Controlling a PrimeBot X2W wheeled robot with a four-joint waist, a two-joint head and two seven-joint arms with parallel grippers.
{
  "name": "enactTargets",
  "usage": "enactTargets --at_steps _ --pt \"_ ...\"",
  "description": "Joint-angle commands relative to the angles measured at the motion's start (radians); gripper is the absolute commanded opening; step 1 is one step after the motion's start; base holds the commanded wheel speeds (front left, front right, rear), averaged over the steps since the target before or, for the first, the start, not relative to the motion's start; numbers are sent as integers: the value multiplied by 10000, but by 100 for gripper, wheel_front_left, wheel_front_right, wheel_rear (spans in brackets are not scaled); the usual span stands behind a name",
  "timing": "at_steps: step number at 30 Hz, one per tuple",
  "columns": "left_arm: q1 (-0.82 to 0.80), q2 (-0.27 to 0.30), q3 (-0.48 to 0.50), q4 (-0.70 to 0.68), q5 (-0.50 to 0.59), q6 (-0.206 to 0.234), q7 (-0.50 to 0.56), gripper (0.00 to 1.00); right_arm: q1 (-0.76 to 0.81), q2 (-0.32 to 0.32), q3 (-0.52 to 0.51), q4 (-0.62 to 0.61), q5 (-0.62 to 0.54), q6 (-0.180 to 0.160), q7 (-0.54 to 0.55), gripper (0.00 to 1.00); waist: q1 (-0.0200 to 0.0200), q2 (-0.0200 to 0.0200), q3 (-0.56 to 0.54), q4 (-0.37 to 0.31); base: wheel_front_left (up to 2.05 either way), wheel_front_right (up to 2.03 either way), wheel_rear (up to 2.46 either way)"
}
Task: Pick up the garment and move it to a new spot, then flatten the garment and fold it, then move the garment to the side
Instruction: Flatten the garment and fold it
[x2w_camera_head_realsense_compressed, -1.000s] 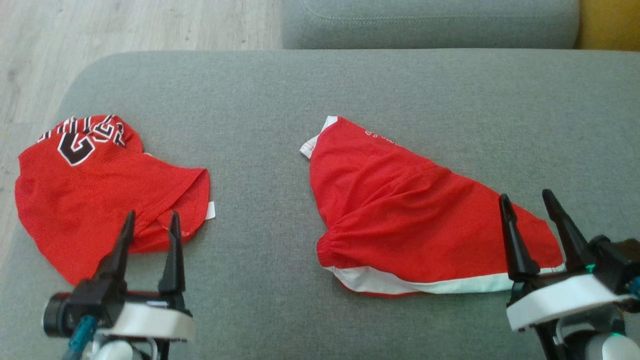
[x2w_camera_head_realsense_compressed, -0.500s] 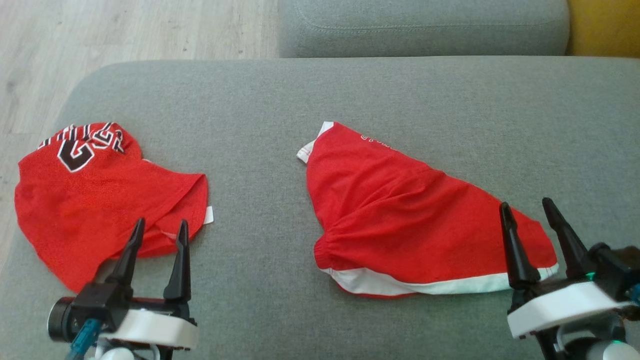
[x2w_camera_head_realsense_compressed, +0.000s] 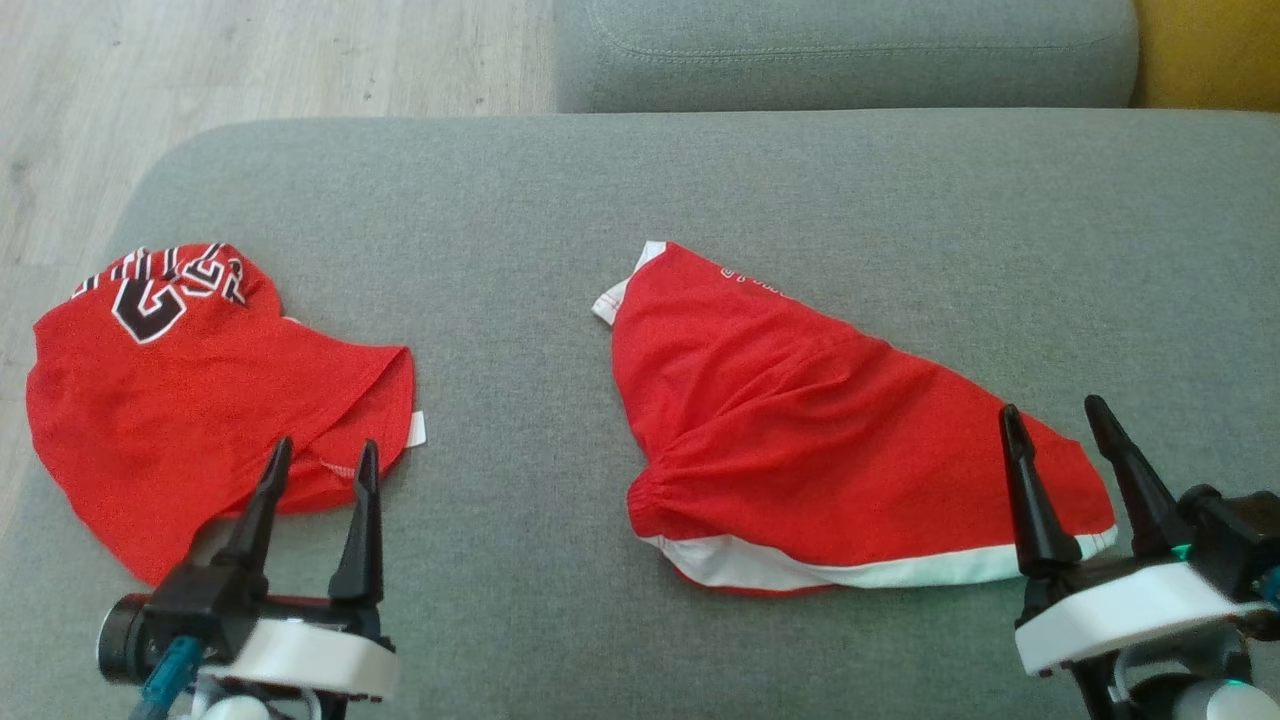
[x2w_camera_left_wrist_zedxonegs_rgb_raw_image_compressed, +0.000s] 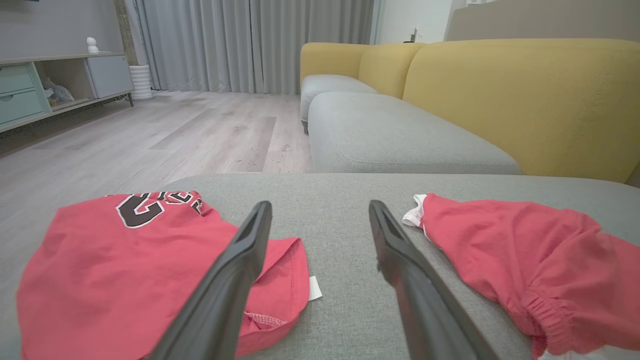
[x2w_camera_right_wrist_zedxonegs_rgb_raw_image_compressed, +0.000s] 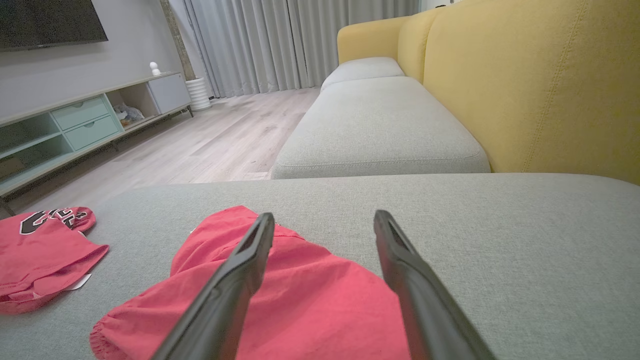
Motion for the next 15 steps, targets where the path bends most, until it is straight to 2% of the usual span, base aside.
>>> enactTargets --at_steps 1,4,11,15 --pt "-429 297 313 -369 -28 30 9 100 -302 -68 212 -330 81 -7 0 100 0 0 7 -2 0 0 0" --pt "-677 187 -59 -516 -11 -221 337 100 -280 -68 130 -330 87 -7 4 100 0 0 98 35 0 0 0" --pt "-1729 -830 -2010 -109 -287 -1714 2053 100 -440 -68 85 -299 105 -7 12 100 0 0 535 -83 0 0 0" --pt "-2127 -1297 -2612 635 -581 -2297 2754 100 -537 -68 133 -252 147 -7 3 100 0 0 764 -283 0 0 0"
